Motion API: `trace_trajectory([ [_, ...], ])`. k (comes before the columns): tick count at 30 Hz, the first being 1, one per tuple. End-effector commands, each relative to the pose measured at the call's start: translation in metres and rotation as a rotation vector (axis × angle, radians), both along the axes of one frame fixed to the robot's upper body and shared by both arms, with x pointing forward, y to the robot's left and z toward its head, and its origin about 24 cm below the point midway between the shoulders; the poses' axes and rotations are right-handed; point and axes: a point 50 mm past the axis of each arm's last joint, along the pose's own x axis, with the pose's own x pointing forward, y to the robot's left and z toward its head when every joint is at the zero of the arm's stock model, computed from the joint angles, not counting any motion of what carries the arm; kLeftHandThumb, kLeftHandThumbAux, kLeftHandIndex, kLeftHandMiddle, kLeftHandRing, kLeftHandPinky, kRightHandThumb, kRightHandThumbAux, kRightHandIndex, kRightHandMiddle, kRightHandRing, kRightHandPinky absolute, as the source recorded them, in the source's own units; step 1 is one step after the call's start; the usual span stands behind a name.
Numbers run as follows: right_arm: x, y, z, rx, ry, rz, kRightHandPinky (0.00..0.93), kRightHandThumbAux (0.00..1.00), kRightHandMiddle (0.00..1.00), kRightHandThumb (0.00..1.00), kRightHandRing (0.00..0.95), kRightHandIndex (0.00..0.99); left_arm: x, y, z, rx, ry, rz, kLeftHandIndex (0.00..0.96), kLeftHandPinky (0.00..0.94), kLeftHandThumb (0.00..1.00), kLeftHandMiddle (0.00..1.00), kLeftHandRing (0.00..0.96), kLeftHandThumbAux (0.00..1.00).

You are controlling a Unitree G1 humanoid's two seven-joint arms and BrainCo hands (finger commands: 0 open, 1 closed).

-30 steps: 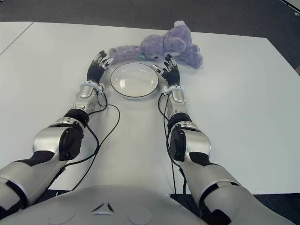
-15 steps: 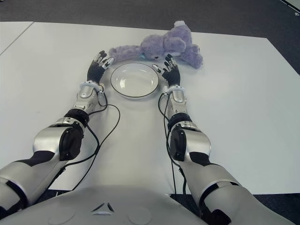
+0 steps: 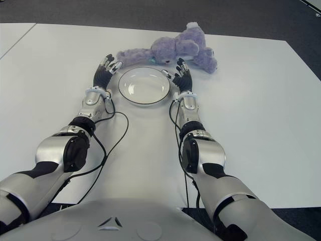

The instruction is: Put the doll into the plate.

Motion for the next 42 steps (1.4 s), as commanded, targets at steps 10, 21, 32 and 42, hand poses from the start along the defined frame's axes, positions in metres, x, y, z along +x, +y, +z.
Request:
trace_trajectory([
  [10,-0.056,-0.010,-0.084,-0.106,0.343,-0.061,0.027,0.715,0.029,0.015,0.015,0.044,-0.074,-0.002,-0.100,-0.036,0.475,0.005,0.000,0.000,0.000,0.000,0.000,0.555],
  [21,-0.036,-0.007,-0.055,-0.181,0.183,-0.043,0.041,0.684,0.044,0.049,0.030,0.049,-0.076,-0.001,-0.101,-0.027,0.470,-0.004,0.000,0.000,0.000,0.000,0.000,0.530],
  [32,-0.023,-0.015,-0.029,-0.298,0.023,-0.045,0.054,0.645,0.067,0.073,0.054,0.059,-0.076,-0.001,-0.101,-0.022,0.467,-0.005,0.000,0.000,0.000,0.000,0.000,0.539],
  [42,-0.009,-0.025,-0.008,-0.330,-0.023,-0.052,0.032,0.618,0.081,0.071,0.052,0.068,-0.076,-0.002,-0.100,-0.007,0.453,-0.015,0.000,0.000,0.000,0.000,0.000,0.515],
])
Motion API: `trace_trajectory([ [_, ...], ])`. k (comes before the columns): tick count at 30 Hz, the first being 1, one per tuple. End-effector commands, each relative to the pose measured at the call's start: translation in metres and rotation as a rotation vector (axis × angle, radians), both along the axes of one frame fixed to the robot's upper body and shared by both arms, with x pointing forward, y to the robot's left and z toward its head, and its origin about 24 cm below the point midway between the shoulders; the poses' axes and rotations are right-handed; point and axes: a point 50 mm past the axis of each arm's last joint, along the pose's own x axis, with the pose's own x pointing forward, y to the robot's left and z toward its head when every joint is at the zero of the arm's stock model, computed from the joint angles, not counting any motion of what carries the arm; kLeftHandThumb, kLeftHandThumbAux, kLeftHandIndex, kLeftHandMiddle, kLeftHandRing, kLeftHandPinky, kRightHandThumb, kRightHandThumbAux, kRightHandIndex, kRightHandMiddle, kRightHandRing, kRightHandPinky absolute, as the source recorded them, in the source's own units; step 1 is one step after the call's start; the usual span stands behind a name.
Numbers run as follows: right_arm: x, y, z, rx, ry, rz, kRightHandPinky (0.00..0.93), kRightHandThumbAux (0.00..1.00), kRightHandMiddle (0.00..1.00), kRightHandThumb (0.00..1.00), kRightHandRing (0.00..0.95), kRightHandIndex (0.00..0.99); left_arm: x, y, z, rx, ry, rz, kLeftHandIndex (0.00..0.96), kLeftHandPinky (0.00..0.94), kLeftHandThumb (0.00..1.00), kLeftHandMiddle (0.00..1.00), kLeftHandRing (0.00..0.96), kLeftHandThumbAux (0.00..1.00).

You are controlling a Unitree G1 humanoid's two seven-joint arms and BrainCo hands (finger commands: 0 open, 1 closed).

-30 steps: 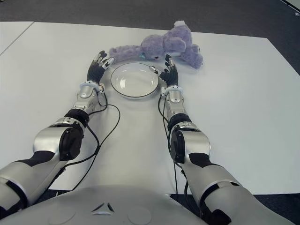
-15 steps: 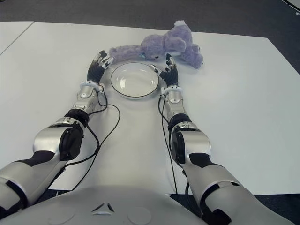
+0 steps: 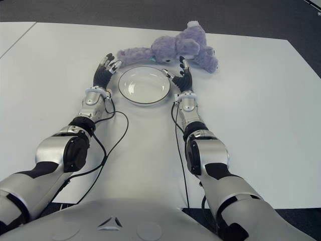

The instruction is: Put the doll into the plate.

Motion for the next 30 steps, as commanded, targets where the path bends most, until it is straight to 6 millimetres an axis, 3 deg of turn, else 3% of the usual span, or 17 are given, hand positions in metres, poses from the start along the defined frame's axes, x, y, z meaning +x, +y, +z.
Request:
trace_trajectory([
  [1,-0.009,-0.011,-0.020,-0.044,0.088,-0.016,0.032,0.618,0.083,0.073,0.053,0.070,-0.076,-0.001,-0.101,-0.014,0.469,-0.009,0.000,0.000,0.000,0.000,0.000,0.515],
  [30,0.013,-0.022,0.027,-0.202,-0.048,-0.004,0.014,0.639,0.096,0.079,0.060,0.074,-0.077,0.000,-0.103,-0.032,0.485,-0.002,0.000,0.000,0.000,0.000,0.000,0.546],
])
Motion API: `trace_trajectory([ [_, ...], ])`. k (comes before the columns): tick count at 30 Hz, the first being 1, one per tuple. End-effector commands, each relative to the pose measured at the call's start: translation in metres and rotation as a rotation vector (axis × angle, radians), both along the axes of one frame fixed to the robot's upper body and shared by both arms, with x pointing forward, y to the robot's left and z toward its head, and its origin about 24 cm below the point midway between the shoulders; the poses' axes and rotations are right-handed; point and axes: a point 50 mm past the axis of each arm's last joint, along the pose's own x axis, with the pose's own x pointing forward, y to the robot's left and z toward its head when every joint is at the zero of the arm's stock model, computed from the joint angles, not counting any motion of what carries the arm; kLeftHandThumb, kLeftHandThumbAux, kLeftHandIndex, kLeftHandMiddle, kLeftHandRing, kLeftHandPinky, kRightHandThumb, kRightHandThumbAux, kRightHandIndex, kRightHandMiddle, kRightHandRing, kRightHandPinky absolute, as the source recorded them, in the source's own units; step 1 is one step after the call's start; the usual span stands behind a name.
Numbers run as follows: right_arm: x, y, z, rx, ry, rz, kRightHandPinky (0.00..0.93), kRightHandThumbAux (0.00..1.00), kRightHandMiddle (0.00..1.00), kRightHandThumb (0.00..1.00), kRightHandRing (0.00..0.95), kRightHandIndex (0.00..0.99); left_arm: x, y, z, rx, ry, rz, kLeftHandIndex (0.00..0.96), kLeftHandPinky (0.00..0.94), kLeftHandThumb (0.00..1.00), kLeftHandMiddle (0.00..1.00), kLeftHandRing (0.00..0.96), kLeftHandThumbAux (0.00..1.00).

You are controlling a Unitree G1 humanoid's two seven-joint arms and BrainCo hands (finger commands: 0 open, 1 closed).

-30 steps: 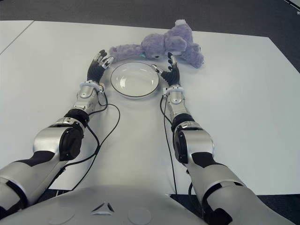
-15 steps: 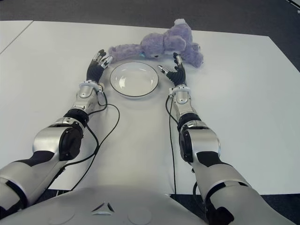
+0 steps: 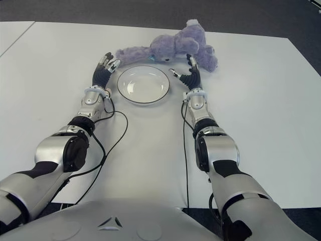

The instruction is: Put the doll into the plate.

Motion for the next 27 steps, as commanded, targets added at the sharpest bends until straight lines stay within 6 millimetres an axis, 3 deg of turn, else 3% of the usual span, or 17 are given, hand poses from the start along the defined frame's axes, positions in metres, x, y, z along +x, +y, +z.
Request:
trace_trajectory([
  [1,0.006,-0.003,0.012,-0.056,-0.025,0.003,0.011,0.635,0.096,0.078,0.060,0.074,-0.077,-0.002,-0.104,-0.037,0.491,-0.006,0.000,0.000,0.000,0.000,0.000,0.545],
  [21,0.013,-0.021,0.030,-0.172,-0.014,0.015,0.069,0.660,0.117,0.180,0.095,0.085,-0.076,-0.004,-0.103,-0.037,0.497,-0.005,0.000,0.000,0.000,0.000,0.000,0.521],
  [27,0.020,-0.029,0.053,-0.211,-0.050,0.020,0.062,0.650,0.111,0.181,0.086,0.090,-0.075,-0.004,-0.102,-0.039,0.494,-0.006,0.000,0.000,0.000,0.000,0.000,0.528],
])
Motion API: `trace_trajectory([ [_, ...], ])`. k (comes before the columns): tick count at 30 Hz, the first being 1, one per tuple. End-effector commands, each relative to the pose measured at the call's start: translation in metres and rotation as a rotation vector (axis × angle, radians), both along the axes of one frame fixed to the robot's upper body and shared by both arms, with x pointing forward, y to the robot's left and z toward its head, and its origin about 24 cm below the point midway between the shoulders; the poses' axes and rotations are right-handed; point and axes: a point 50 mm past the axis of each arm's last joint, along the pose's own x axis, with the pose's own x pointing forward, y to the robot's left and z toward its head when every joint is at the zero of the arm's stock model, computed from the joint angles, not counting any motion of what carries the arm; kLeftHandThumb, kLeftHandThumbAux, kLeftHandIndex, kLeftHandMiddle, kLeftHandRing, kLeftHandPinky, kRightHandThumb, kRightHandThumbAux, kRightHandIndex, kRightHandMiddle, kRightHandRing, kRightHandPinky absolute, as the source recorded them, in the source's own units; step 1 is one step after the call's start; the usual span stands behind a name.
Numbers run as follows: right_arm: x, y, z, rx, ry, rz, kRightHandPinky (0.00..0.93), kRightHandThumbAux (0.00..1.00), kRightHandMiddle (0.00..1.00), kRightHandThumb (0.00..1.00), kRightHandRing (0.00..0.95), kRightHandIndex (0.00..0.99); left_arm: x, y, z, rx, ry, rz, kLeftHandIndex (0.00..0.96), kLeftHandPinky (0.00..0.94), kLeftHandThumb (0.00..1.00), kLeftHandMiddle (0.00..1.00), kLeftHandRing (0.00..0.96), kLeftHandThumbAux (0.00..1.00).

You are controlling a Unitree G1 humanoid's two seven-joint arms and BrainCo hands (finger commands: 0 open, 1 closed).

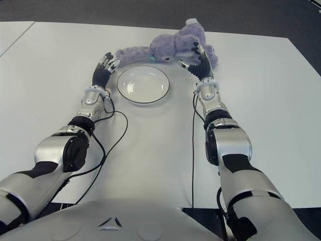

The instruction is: Put the doll into the plate.

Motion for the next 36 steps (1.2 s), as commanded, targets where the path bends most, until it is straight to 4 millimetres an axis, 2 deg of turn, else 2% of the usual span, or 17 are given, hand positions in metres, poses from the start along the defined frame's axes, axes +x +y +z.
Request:
trace_trajectory([
  [1,0.008,-0.006,0.021,-0.063,-0.010,0.008,0.062,0.649,0.110,0.181,0.085,0.090,-0.075,-0.005,-0.102,-0.039,0.494,-0.006,0.000,0.000,0.000,0.000,0.000,0.528],
  [8,0.009,-0.006,0.026,-0.128,-0.033,0.010,0.052,0.612,0.109,0.153,0.076,0.099,-0.074,-0.005,-0.101,-0.035,0.492,-0.008,0.000,0.000,0.000,0.000,0.000,0.531],
  [22,0.010,-0.008,0.029,-0.150,-0.035,-0.009,0.081,0.563,0.113,0.128,0.083,0.106,-0.072,-0.007,-0.100,-0.038,0.488,-0.015,0.000,0.000,0.000,0.000,0.000,0.540],
  [36,0.011,-0.009,0.036,-0.191,-0.053,0.001,0.082,0.580,0.116,0.100,0.086,0.108,-0.072,-0.009,-0.099,-0.041,0.481,-0.019,0.000,0.000,0.000,0.000,0.000,0.524],
])
